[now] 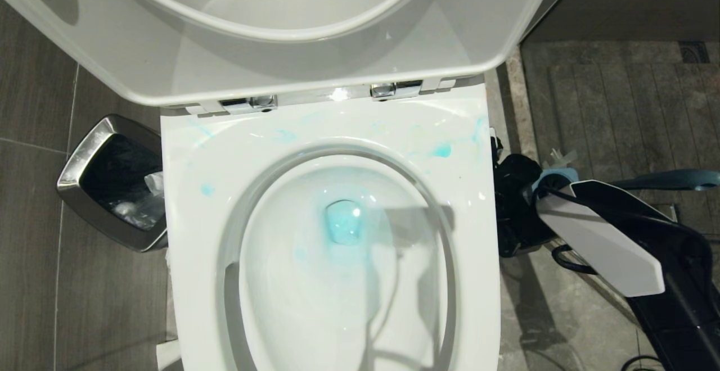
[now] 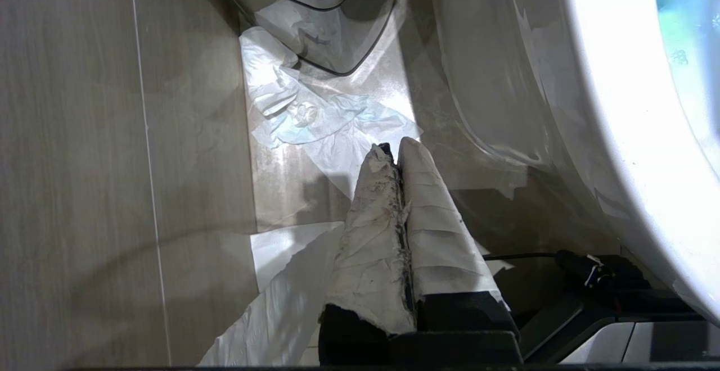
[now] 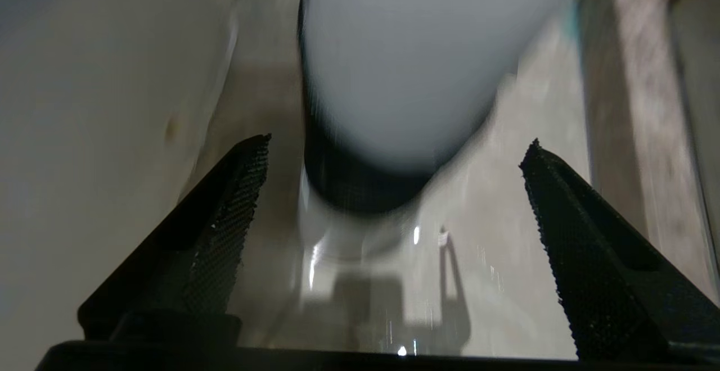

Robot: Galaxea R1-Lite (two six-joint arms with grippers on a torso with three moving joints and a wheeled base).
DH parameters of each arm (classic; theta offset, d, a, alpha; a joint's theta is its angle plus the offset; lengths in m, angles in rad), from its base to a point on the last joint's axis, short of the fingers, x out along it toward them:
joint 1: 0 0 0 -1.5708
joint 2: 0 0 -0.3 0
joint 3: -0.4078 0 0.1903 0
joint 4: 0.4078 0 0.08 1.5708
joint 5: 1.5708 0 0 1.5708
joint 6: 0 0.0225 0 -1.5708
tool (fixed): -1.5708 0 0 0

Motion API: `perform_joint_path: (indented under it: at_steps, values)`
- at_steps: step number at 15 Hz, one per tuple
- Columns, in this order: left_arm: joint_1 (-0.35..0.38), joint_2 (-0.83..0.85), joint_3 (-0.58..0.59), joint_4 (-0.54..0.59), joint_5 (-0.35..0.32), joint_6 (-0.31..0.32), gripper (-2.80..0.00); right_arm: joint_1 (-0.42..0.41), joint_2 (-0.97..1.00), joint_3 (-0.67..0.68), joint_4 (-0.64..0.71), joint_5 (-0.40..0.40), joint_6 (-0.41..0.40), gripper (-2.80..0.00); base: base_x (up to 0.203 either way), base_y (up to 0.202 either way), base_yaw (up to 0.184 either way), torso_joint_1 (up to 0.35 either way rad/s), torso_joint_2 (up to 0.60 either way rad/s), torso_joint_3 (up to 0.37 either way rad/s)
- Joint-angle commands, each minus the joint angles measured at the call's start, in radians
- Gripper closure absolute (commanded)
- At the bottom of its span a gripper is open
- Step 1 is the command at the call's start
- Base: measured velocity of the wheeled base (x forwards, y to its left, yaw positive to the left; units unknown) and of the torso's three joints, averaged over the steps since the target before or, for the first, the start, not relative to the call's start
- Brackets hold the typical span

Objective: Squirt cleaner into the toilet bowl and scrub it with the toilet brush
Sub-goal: Place the cleaning agent on the floor, then scrub the toilet bowl

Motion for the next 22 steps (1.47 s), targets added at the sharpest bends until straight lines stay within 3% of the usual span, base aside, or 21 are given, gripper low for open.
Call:
perform_joint_path:
  at_steps: [1,2,3,5,9,14,16,19,22]
  values:
    - [0.0,0.001,0.0,0.0,0.001,0.0,0.0,0.002,-0.194,0.271,-0.012,-0.001,0.001,-2.8,0.0,0.0,0.0,0.0,0.0,0.0]
    - [0.0,0.001,0.0,0.0,0.001,0.0,0.0,0.004,-0.259,0.366,-0.014,-0.002,0.004,-2.8,0.0,0.0,0.0,0.0,0.0,0.0]
    - [0.001,0.001,0.0,0.0,0.0,0.0,0.0,0.005,-0.318,0.441,-0.017,-0.003,0.007,0.0,0.0,0.0,0.0,0.0,0.0,0.0]
    - [0.001,0.001,0.0,0.0,0.0,0.0,0.0,0.007,-0.41,0.546,-0.038,-0.018,0.011,0.0,0.0,0.0,0.0,0.0,0.0,0.0]
    - [0.0,0.001,0.0,0.0,-0.001,0.0,0.0,0.048,-0.573,0.718,-0.05,-0.189,-0.004,0.0,0.0,0.0,0.0,0.0,0.0,0.0]
    - [0.0,0.001,0.0,0.0,0.001,0.0,0.0,0.053,-0.707,0.913,-0.052,-0.213,-0.036,0.0,0.0,0.0,0.0,0.0,0.0,0.0]
    - [0.0,0.001,0.0,0.0,0.0,0.0,0.0,0.058,-0.718,0.942,-0.051,-0.221,-0.089,0.0,0.0,0.0,0.0,0.0,0.0,0.0]
    - [0.001,0.001,0.0,0.0,0.0,0.0,0.0,0.058,-0.726,1.015,-0.07,-0.276,-0.156,0.0,0.0,0.0,0.0,0.0,0.0,0.0]
    - [0.0,0.001,0.0,0.0,-0.001,0.0,0.0,0.1,-0.727,1.17,-0.073,-0.332,-0.163,0.0,0.0,0.0,0.0,0.0,0.0,0.0]
